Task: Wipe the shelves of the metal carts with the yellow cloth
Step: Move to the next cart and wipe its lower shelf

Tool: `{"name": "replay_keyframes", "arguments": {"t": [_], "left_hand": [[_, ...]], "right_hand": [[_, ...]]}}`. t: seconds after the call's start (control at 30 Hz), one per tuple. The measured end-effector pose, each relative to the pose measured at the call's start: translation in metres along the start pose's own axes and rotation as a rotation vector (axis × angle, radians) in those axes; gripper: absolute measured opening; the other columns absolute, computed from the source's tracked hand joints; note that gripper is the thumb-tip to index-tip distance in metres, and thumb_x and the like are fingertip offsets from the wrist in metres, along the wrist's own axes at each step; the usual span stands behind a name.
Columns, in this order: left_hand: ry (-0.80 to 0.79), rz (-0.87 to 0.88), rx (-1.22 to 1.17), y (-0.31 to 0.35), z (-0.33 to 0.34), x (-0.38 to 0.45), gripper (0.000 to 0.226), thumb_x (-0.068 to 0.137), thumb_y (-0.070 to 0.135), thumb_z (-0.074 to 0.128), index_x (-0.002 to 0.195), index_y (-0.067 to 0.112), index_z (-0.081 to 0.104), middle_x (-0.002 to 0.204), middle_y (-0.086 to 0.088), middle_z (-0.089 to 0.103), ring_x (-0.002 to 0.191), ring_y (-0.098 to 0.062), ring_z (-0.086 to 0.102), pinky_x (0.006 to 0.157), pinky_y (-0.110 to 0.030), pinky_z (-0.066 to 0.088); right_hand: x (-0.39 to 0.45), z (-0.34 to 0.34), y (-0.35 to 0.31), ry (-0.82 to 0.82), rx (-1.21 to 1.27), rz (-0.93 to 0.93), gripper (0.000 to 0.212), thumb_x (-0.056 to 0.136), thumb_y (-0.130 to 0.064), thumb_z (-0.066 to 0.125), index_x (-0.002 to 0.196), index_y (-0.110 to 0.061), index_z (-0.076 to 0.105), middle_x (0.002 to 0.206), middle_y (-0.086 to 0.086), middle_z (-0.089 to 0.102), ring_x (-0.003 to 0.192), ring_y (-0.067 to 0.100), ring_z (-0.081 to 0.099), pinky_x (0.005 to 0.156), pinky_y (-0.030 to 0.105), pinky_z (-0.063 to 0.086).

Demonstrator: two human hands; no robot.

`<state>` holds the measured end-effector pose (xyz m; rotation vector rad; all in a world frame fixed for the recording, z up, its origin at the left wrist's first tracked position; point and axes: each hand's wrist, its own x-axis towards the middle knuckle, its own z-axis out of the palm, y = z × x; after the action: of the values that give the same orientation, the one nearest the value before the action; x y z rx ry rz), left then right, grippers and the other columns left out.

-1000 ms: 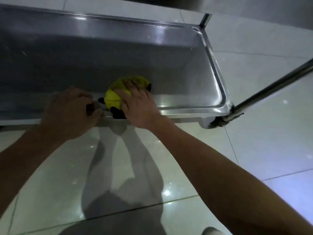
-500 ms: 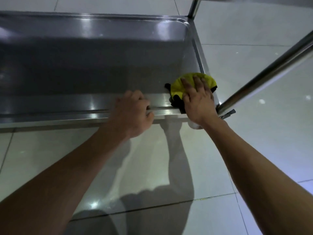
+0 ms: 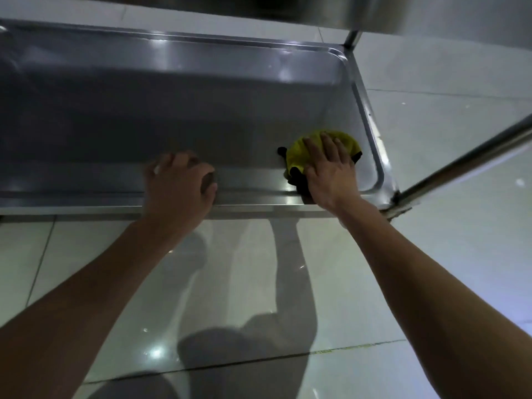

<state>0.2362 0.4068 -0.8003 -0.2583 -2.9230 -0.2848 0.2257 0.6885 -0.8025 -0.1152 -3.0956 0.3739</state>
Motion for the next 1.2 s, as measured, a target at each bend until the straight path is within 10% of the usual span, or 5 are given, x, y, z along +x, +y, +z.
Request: {"name": "replay_keyframes", "arguments": {"t": [0.5, 1.2], "left_hand": [[-0.004, 0.007, -0.173, -0.056, -0.002, -0.016, 0.030, 0.092, 0.035, 0.057, 0.111, 0.020, 0.074, 0.105, -0.008, 0.063, 0.098, -0.033, 0.058, 0.084, -0.048, 0.051], [-0.110, 0.077, -0.125, 0.127, 0.015, 0.025, 0.031, 0.091, 0.029, 0.052, 0.117, 0.028, 0.070, 0.117, -0.005, 0.064, 0.107, -0.032, 0.056, 0.090, -0.040, 0.046]], "right_hand": [[0.068, 0.060, -0.185, -0.150, 0.070, -0.336, 0.054, 0.098, -0.040, 0.031, 0.152, -0.040, 0.024, 0.165, -0.003, 0.011, 0.152, 0.024, 0.003, 0.119, 0.050, 0.006], [0.063, -0.006, 0.041, -0.040, 0.070, 0.005, 0.053, 0.100, -0.036, 0.039, 0.152, -0.039, 0.027, 0.165, 0.000, 0.012, 0.152, 0.024, 0.005, 0.123, 0.046, 0.006]]}}
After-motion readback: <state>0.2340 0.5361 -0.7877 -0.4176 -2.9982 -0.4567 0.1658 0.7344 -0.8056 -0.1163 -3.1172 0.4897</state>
